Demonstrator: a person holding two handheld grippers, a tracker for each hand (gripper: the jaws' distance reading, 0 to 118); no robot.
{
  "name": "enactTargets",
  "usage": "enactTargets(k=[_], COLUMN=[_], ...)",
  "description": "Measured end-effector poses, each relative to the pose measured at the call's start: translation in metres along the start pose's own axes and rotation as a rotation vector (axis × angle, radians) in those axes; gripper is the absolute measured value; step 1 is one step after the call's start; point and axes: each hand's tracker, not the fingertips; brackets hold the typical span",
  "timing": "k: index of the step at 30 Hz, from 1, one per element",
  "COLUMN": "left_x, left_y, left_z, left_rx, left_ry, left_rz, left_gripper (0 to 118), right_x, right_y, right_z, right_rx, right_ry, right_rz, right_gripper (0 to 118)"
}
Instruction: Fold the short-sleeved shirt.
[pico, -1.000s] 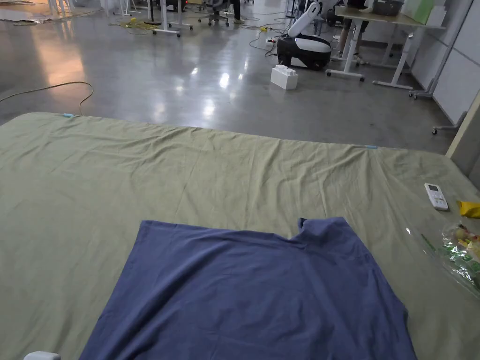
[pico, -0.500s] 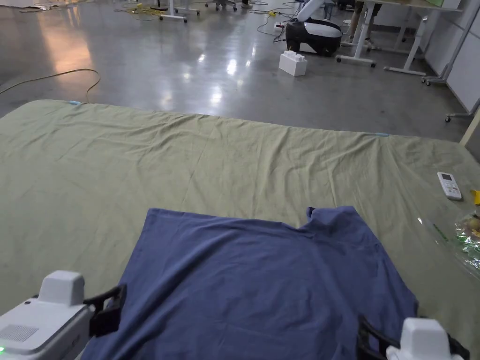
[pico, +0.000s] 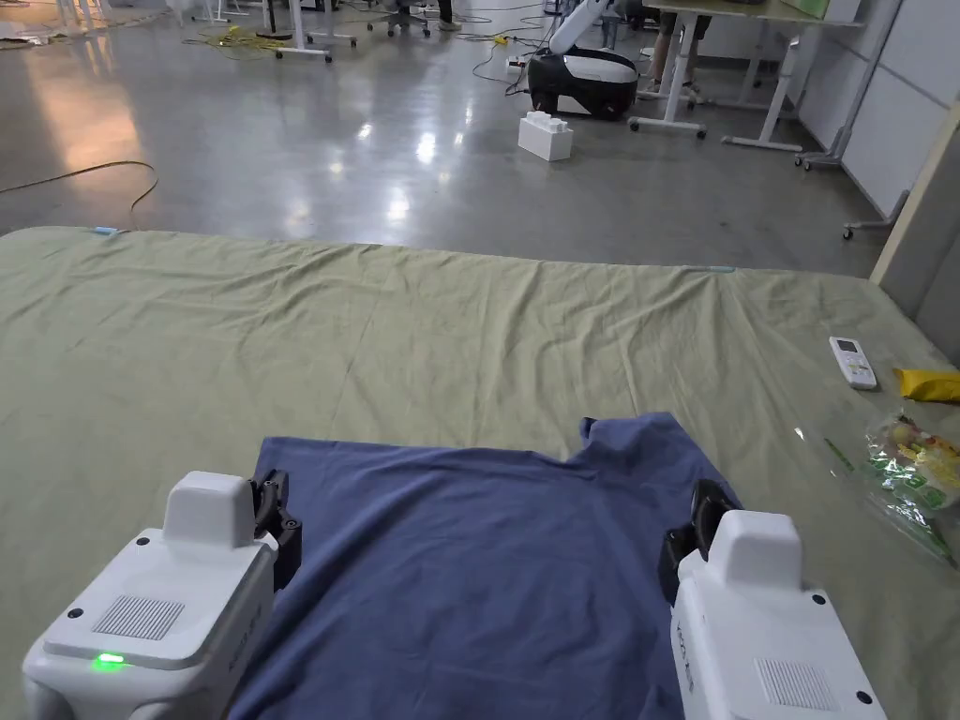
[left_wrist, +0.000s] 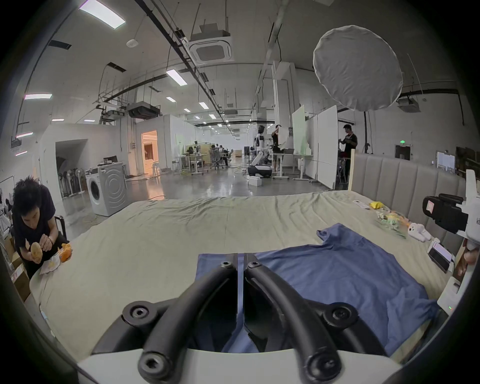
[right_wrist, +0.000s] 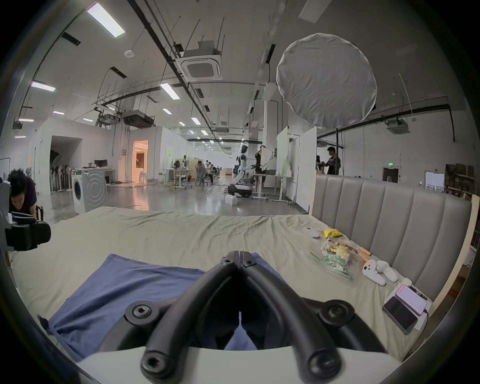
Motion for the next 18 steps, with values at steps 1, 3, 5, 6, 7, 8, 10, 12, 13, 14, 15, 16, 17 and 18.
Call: enactTargets(k=[1,3,5,6,7,8,10,12,13,14,15,16,17,18], left_x=[0.002,-0.001,-0.006,-0.010,-0.016,-0.025,-0.041,-0.058,-0.067,-0.075,-0.081,-0.088,-0.095,-0.101], left_y=[0.001,0.003,0.002,0.001,0.000,-0.003,-0.011,-0.020,-0.027,-0.033,-0.039,-0.046,-0.054,-0.061], left_z=[0.000,0.002,0.005,0.007,0.009,0.011,0.013,0.015,0.017,0.018,0.019,0.019,0.019,0.018], left_rx=[-0.006,-0.017,-0.035,-0.044,-0.072,-0.118,-0.210,-0.284,-0.317,-0.348,-0.386,-0.427,-0.465,-0.514], left_ry=[-0.001,-0.020,-0.022,-0.020,-0.017,-0.023,-0.023,-0.006,-0.012,-0.001,0.005,0.010,0.029,0.041], left_rz=[-0.002,0.020,0.032,0.032,0.036,0.049,0.084,0.109,0.133,0.153,0.162,0.161,0.171,0.178], left_gripper=[0,0,0,0,0,0,0,0,0,0,0,0,0,0], right_x=[0.000,0.001,0.001,0.002,0.002,0.003,0.004,0.004,0.004,0.004,0.004,0.003,0.002,0.002], right_y=[0.000,0.000,-0.001,-0.001,-0.002,-0.003,-0.007,-0.010,-0.011,-0.014,-0.016,-0.017,-0.019,-0.021], right_z=[-0.001,0.000,0.001,0.002,0.002,0.002,0.002,0.000,-0.001,0.000,0.000,0.000,0.000,0.000], right_rx=[-0.011,-0.014,-0.018,-0.020,-0.019,-0.033,-0.038,-0.049,-0.057,-0.063,-0.068,-0.075,-0.082,-0.086], right_ry=[-0.001,0.008,0.008,0.008,0.012,0.015,0.018,0.021,0.023,0.026,0.029,0.033,0.039,0.041], right_rz=[-0.006,-0.014,-0.016,-0.016,-0.008,-0.014,-0.012,-0.013,-0.011,-0.011,-0.012,-0.009,-0.003,0.000], right_gripper=[0,0,0,0,0,0,0,0,0,0,0,0,0,0])
